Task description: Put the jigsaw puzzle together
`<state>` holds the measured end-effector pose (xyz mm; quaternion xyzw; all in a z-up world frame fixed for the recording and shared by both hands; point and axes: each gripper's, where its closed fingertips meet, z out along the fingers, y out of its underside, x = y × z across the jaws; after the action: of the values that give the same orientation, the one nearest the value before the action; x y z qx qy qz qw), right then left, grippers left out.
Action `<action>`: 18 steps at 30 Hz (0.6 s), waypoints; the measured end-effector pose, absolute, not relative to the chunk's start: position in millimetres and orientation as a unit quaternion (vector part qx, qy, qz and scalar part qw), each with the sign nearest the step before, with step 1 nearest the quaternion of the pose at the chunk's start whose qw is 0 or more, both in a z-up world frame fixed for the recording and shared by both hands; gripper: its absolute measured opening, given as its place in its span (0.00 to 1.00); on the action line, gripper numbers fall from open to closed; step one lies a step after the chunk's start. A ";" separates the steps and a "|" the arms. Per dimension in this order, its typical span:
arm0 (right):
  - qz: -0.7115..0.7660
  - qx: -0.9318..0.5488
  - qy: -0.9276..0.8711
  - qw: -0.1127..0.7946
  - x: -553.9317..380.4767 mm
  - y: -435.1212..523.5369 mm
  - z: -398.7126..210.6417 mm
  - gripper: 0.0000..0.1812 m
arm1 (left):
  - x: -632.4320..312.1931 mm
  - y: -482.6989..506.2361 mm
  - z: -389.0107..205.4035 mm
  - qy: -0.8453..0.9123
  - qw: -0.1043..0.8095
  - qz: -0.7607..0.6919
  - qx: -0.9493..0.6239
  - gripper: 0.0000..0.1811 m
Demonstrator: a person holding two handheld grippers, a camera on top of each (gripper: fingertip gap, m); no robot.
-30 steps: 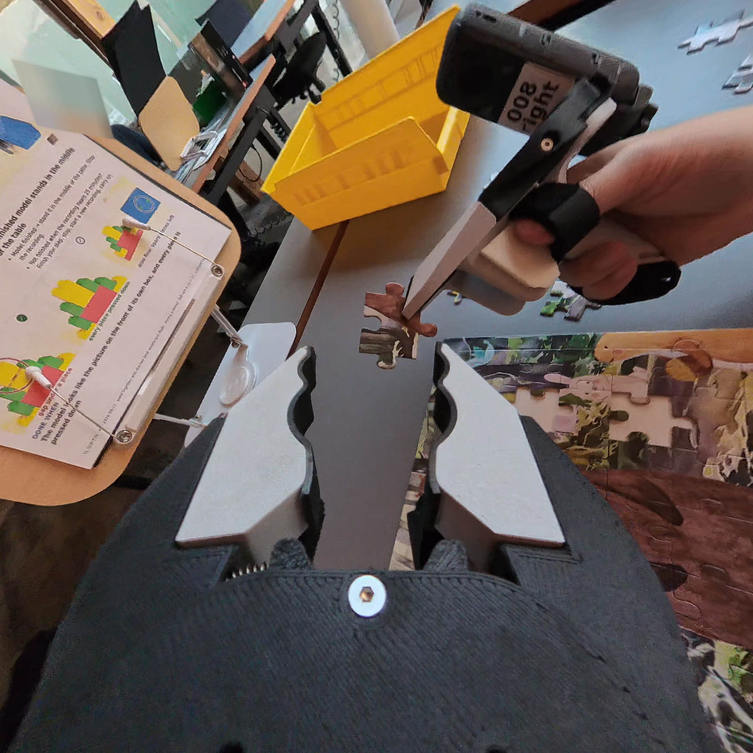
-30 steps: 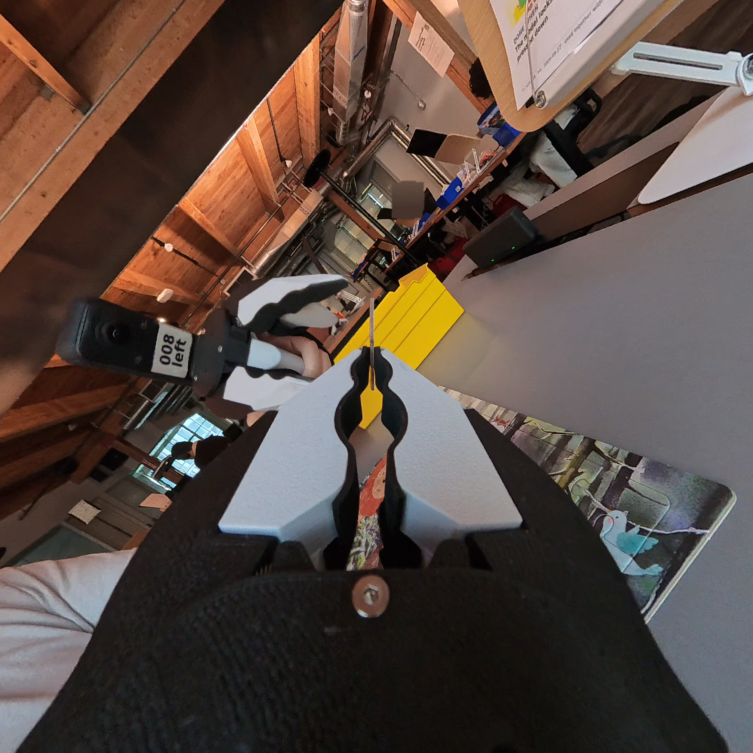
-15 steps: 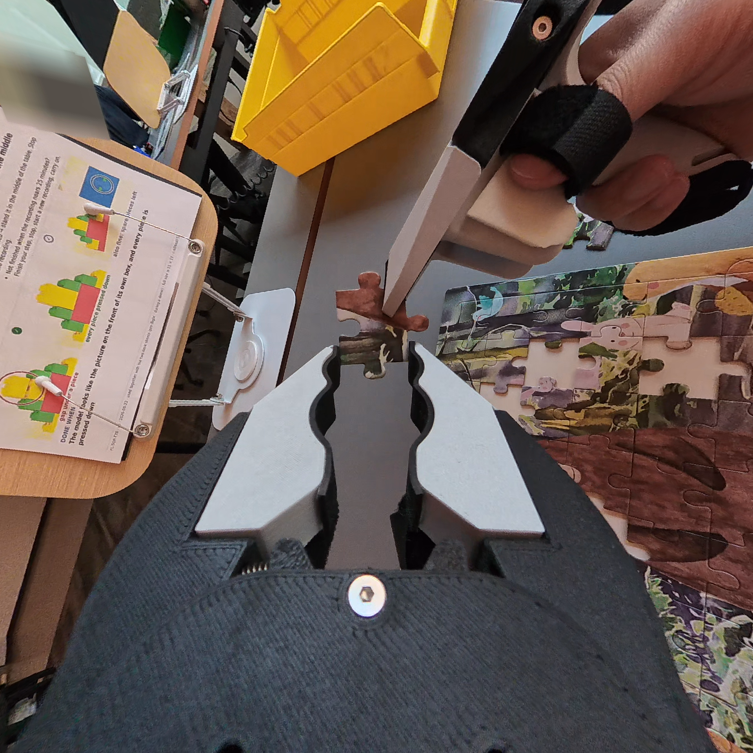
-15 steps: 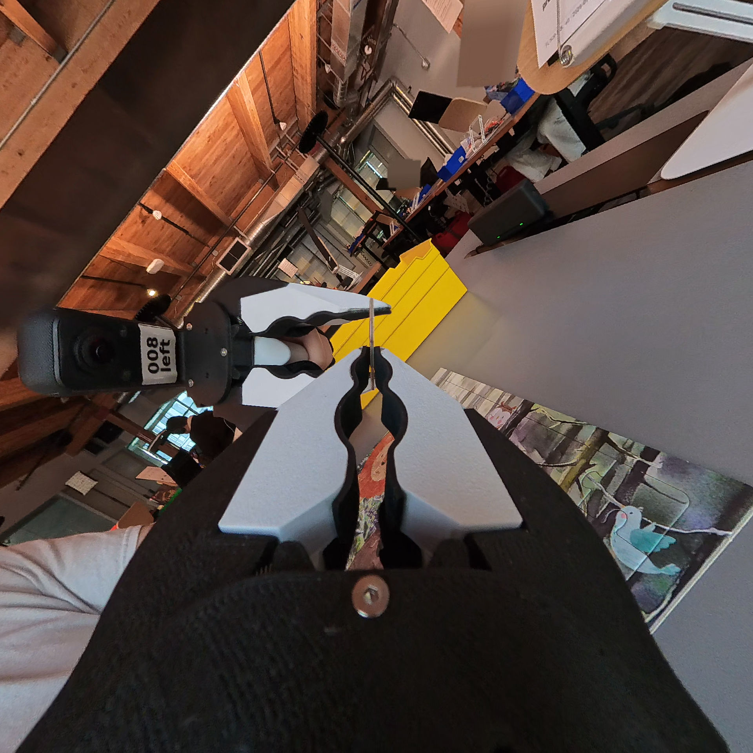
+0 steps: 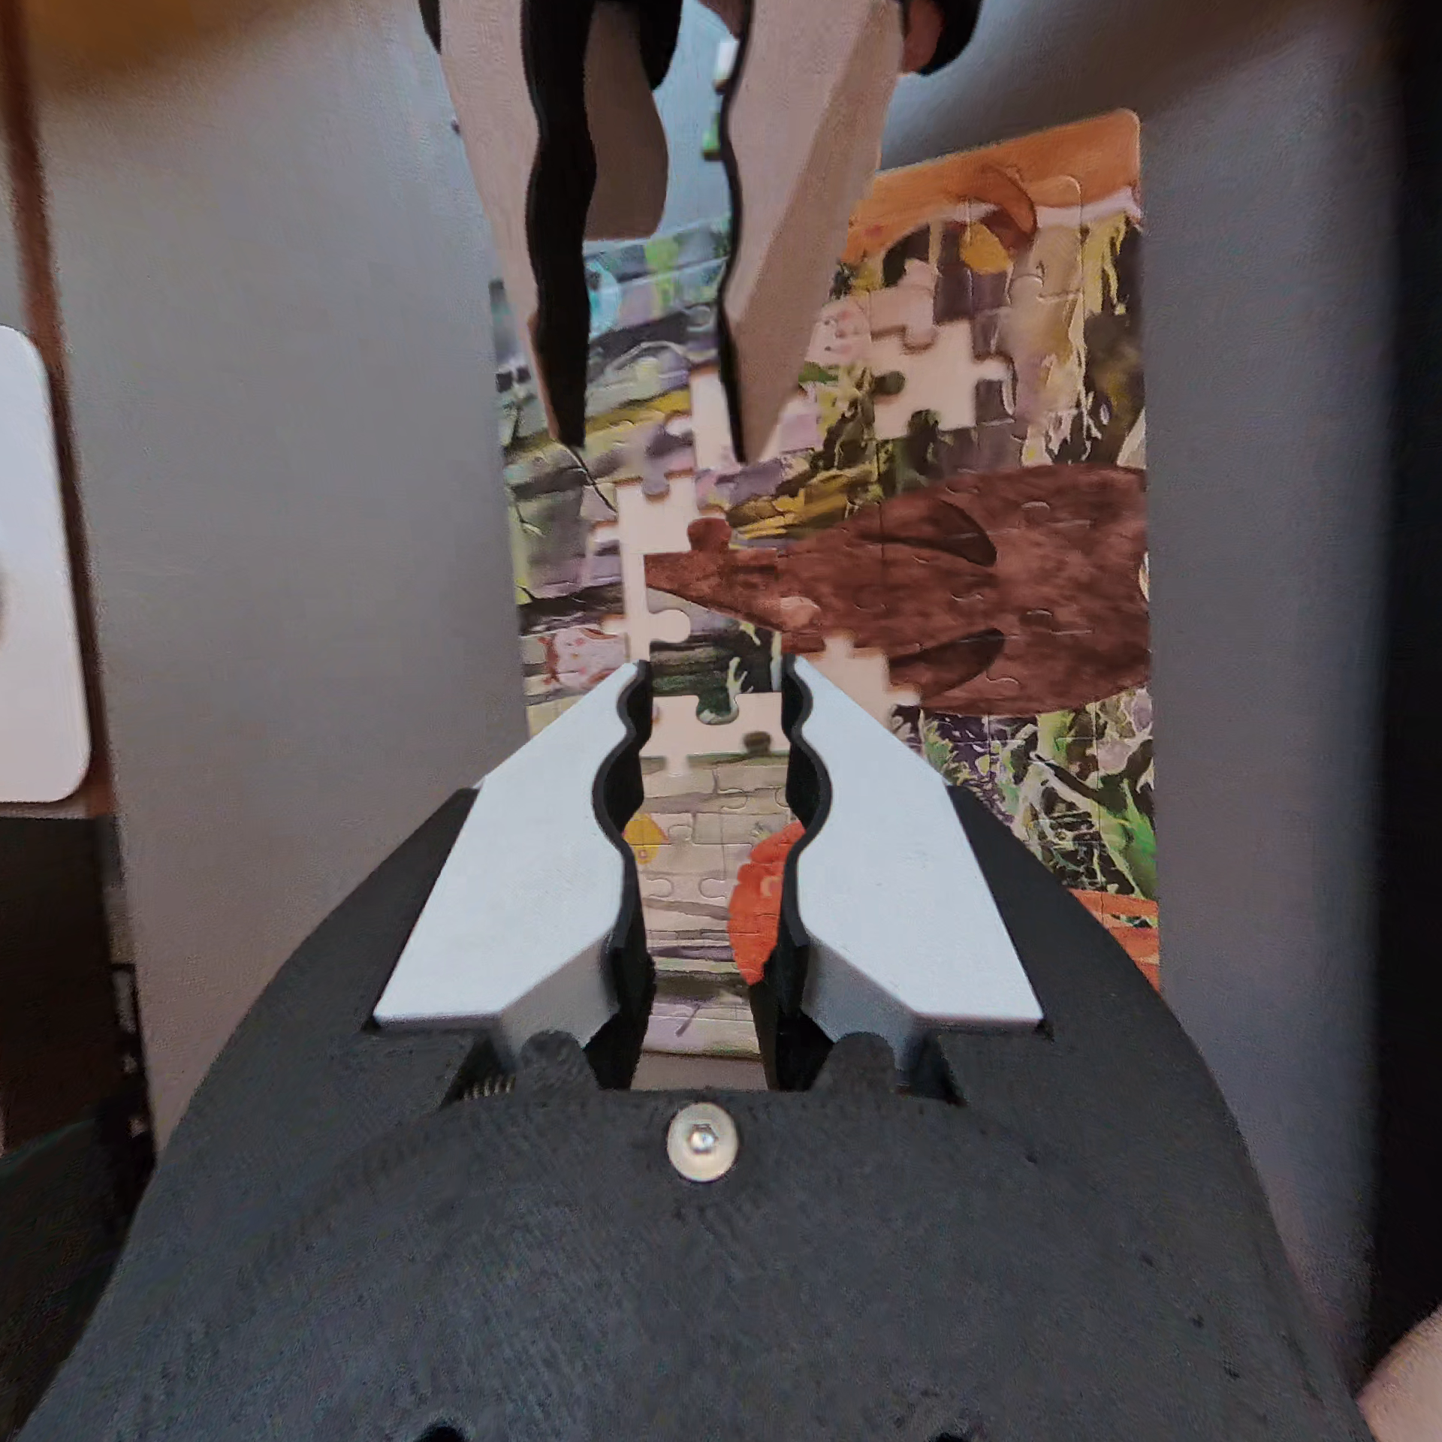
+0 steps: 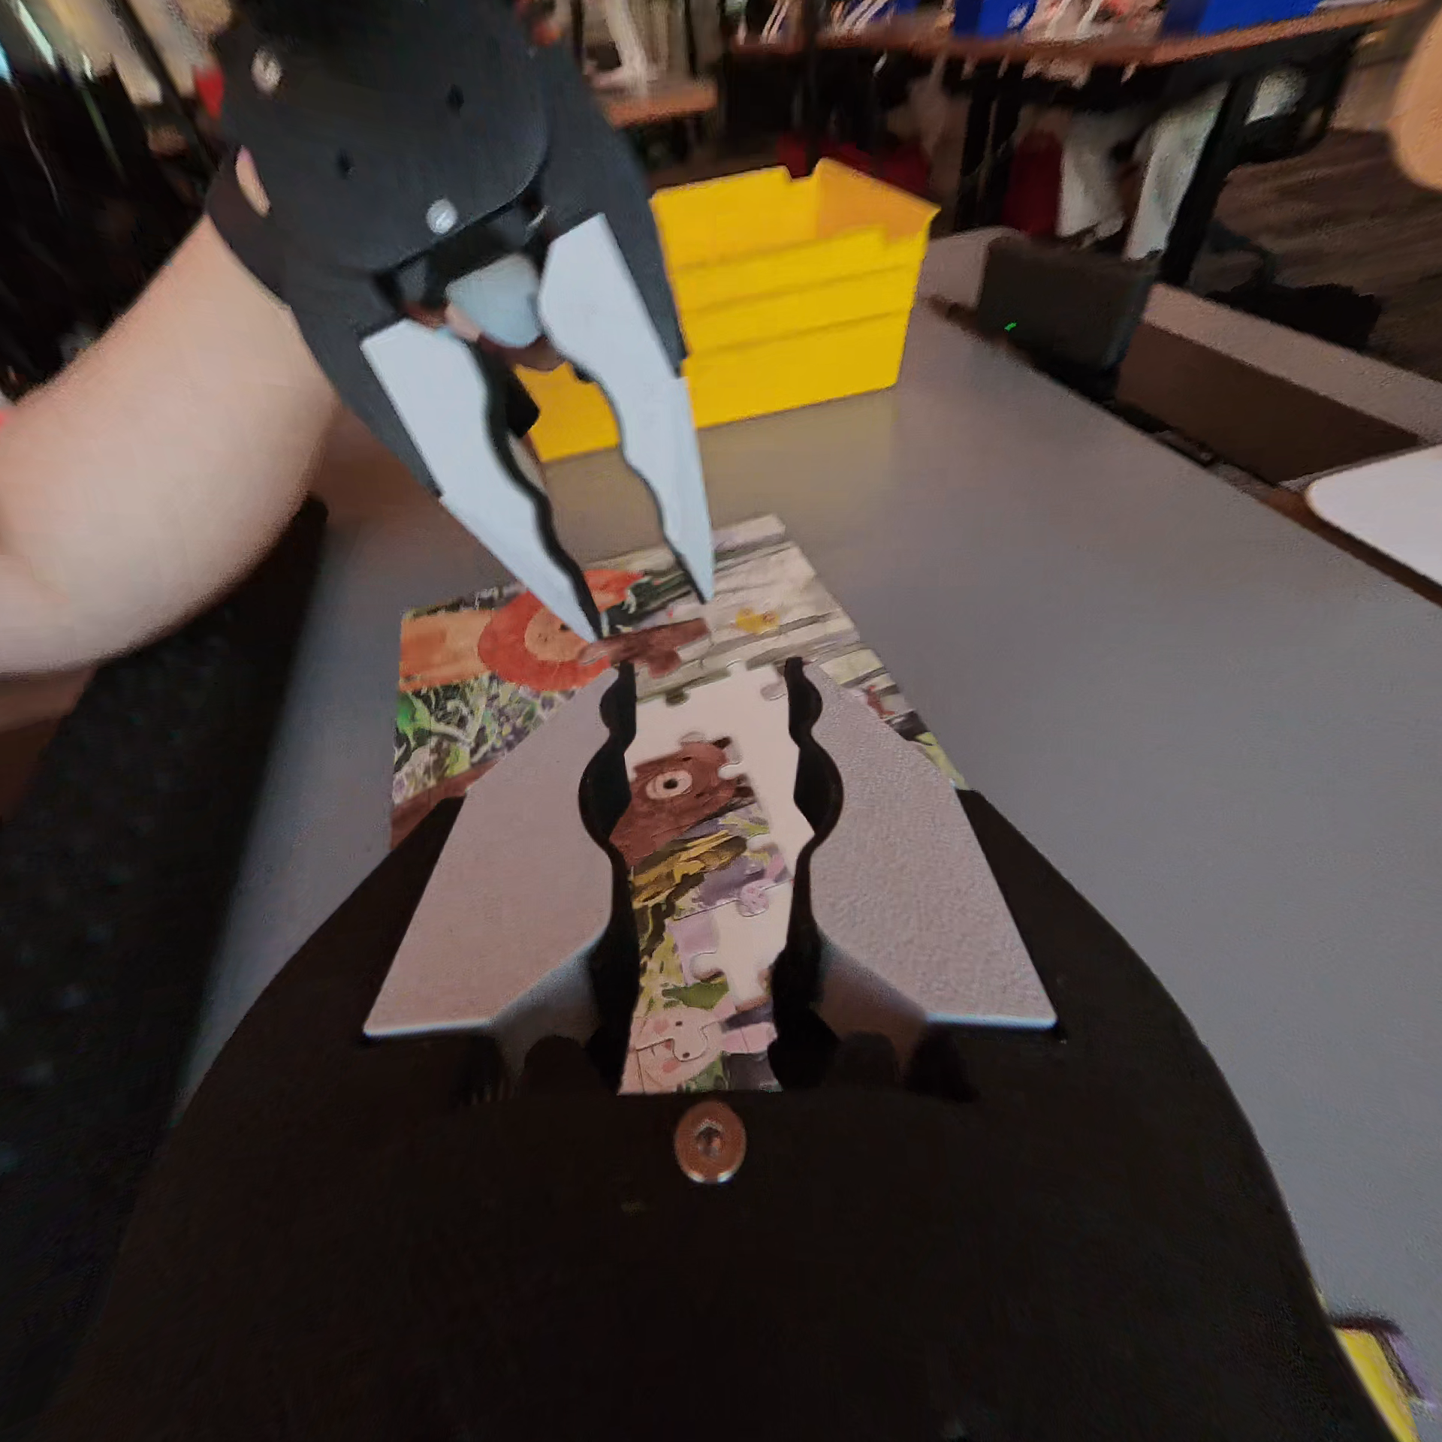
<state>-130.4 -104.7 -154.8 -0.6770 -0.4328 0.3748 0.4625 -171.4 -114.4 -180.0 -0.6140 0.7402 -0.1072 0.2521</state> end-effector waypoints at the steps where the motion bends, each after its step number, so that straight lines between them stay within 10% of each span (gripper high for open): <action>1: 0.375 -0.675 -0.448 0.451 -139.1 -110.5 -161.7 0.21 | -173.4 -117.2 -187.6 0.745 0.235 -0.112 -0.614 0.17; 18: 0.406 -0.709 -0.419 0.396 -140.6 -104.3 -189.9 0.19 | -199.9 -140.7 -246.6 0.756 0.068 -0.094 -0.644 0.17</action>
<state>-140.6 -104.3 -189.9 -0.7090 -0.4192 0.4057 0.3962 -199.9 -140.7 -246.6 -0.6441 0.7562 -0.0936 0.0676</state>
